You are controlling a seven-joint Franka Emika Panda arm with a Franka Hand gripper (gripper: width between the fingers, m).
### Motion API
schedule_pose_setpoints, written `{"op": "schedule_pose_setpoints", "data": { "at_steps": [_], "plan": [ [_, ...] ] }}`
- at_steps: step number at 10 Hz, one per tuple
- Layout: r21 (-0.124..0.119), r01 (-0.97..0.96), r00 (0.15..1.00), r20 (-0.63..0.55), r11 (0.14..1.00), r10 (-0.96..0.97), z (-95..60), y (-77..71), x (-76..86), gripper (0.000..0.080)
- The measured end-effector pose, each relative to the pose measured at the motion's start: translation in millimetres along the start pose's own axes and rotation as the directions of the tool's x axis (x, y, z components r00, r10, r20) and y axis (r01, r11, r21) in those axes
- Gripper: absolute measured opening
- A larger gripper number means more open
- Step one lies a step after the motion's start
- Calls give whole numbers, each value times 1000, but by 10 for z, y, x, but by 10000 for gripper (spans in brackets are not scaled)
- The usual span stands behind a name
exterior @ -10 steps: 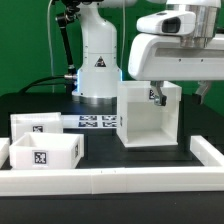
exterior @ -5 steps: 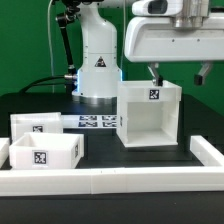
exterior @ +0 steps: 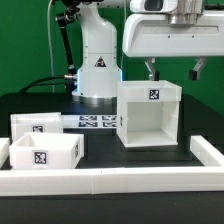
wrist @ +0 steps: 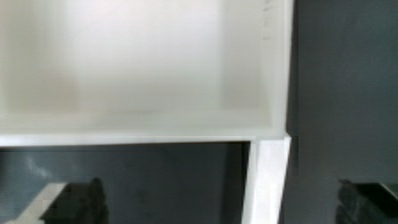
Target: Assemble drawer
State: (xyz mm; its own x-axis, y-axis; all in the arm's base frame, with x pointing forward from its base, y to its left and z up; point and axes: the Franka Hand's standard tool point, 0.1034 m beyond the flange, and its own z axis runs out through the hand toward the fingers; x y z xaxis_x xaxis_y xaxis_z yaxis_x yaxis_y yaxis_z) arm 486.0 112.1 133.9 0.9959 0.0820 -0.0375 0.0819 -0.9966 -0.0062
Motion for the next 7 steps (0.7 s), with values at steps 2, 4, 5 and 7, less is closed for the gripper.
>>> {"op": "schedule_pose_setpoints", "data": {
  "at_steps": [2, 4, 5, 7],
  "plan": [
    [18, -75, 997, 10, 997, 74, -3, -22, -123, 649],
    [23, -75, 997, 4, 997, 75, 57, -106, -335, 649],
    [28, -68, 998, -9, 997, 68, 129, -142, -407, 649],
    [31, -65, 998, -14, 997, 65, 279, -188, -583, 649]
  ]
}}
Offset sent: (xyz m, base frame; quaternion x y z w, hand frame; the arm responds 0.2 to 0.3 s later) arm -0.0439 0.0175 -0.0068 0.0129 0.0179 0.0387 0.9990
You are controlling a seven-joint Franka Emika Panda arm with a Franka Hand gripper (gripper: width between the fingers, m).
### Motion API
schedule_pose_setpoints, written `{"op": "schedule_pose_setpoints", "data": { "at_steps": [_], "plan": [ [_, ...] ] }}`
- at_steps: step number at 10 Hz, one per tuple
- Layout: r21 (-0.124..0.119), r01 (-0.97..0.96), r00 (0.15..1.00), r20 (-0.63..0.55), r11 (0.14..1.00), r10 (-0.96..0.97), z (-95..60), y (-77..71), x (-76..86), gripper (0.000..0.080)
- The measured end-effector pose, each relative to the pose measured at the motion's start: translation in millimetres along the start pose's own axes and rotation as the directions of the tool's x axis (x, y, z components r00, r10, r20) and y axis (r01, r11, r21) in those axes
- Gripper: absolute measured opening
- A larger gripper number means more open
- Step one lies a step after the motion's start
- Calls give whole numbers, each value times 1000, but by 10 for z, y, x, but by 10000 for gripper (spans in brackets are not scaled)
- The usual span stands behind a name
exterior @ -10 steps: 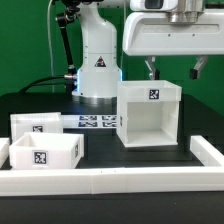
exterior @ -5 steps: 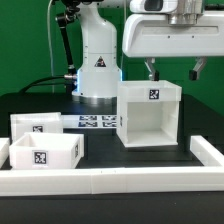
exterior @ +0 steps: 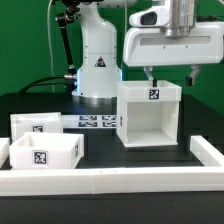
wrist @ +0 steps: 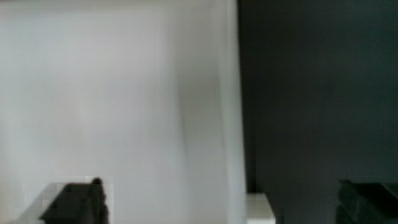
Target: Assemble drawer
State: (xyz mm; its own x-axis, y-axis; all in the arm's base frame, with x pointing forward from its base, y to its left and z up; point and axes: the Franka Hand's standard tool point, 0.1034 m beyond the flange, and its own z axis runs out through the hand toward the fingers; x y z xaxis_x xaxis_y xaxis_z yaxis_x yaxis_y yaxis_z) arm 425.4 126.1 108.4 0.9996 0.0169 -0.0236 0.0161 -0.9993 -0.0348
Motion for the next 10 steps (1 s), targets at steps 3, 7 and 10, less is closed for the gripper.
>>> {"op": "schedule_pose_setpoints", "data": {
  "at_steps": [3, 7, 10],
  "plan": [
    [0, 6, 1000, 7, 1000, -6, 66, -3, -26, 649],
    [0, 6, 1000, 8, 1000, -6, 68, -1, -26, 265],
    [0, 6, 1000, 7, 1000, -6, 67, -2, -25, 36]
  ]
}}
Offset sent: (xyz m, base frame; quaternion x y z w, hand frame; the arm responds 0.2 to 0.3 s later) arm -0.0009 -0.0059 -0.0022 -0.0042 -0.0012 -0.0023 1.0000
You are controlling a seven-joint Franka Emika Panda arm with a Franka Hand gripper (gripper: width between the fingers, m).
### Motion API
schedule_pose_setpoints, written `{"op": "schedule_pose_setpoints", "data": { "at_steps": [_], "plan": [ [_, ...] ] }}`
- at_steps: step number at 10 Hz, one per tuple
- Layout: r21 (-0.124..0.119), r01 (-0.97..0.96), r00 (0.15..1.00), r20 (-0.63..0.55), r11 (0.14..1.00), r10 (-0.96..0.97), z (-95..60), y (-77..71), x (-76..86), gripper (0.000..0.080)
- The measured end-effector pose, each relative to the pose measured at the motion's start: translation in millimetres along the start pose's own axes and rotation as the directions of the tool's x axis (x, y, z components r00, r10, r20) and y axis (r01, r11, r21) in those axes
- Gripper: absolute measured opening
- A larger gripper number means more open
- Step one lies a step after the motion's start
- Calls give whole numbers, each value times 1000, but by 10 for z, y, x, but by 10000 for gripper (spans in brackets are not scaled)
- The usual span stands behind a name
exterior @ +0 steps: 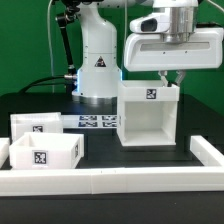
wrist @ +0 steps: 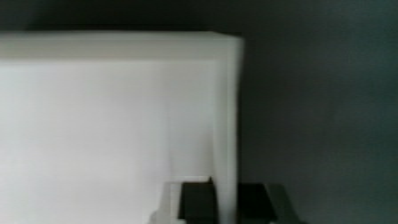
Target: Assemble drawer
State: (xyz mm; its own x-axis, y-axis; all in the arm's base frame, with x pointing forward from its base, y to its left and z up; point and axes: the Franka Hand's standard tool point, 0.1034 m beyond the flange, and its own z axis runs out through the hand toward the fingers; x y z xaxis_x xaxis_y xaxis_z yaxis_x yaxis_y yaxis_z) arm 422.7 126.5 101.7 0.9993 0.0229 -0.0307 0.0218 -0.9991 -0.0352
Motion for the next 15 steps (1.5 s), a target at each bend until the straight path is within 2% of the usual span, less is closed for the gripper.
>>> {"op": "schedule_pose_setpoints", "data": {
  "at_steps": [5, 7, 10, 13, 15],
  "plan": [
    [2, 28, 1000, 0, 1000, -28, 0, 26, 29, 36],
    [11, 48, 999, -12, 999, -48, -17, 153, 327, 38],
    [20, 66, 996, -54, 998, -65, -34, 206, 747, 38],
    [23, 88, 989, -122, 996, -84, -46, 245, 1073, 38],
    [28, 80, 987, -143, 996, -75, -44, 204, 1178, 38]
  ]
}}
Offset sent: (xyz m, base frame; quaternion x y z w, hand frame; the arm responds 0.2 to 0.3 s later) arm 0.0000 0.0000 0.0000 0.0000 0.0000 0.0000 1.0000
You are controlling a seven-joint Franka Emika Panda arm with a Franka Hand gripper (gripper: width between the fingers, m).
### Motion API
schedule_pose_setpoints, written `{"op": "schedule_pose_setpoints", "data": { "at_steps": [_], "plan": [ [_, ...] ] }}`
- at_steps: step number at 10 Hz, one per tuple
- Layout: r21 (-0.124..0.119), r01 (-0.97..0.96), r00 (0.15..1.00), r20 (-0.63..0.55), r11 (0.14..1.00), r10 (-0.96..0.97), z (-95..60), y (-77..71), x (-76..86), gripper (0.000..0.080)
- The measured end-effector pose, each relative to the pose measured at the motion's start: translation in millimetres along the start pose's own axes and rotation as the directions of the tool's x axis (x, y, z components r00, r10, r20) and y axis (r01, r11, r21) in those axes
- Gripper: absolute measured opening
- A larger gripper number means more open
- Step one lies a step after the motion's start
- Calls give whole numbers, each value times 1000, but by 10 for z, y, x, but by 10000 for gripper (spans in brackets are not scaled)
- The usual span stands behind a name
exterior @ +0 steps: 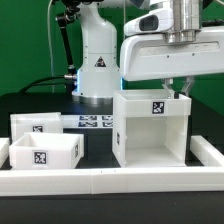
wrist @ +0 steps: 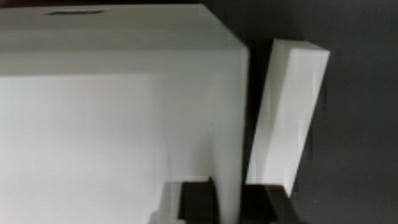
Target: Assemble drawer
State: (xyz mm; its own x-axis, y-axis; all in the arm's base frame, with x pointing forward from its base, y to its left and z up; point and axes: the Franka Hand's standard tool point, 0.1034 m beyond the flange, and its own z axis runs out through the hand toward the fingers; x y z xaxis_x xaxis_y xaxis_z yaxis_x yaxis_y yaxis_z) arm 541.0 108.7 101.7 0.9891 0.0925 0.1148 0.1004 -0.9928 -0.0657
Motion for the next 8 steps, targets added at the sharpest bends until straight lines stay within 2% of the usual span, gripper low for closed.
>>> {"op": "schedule_pose_setpoints", "data": {
  "at_steps": [2, 6, 8],
  "plan": [
    [6, 2, 999, -47, 1000, -1, 14, -5, 144, 38],
    [6, 19, 998, -61, 1000, -18, -1, -8, 171, 38],
    [16, -96, 993, -66, 995, 96, -7, -17, 183, 38]
  ]
}}
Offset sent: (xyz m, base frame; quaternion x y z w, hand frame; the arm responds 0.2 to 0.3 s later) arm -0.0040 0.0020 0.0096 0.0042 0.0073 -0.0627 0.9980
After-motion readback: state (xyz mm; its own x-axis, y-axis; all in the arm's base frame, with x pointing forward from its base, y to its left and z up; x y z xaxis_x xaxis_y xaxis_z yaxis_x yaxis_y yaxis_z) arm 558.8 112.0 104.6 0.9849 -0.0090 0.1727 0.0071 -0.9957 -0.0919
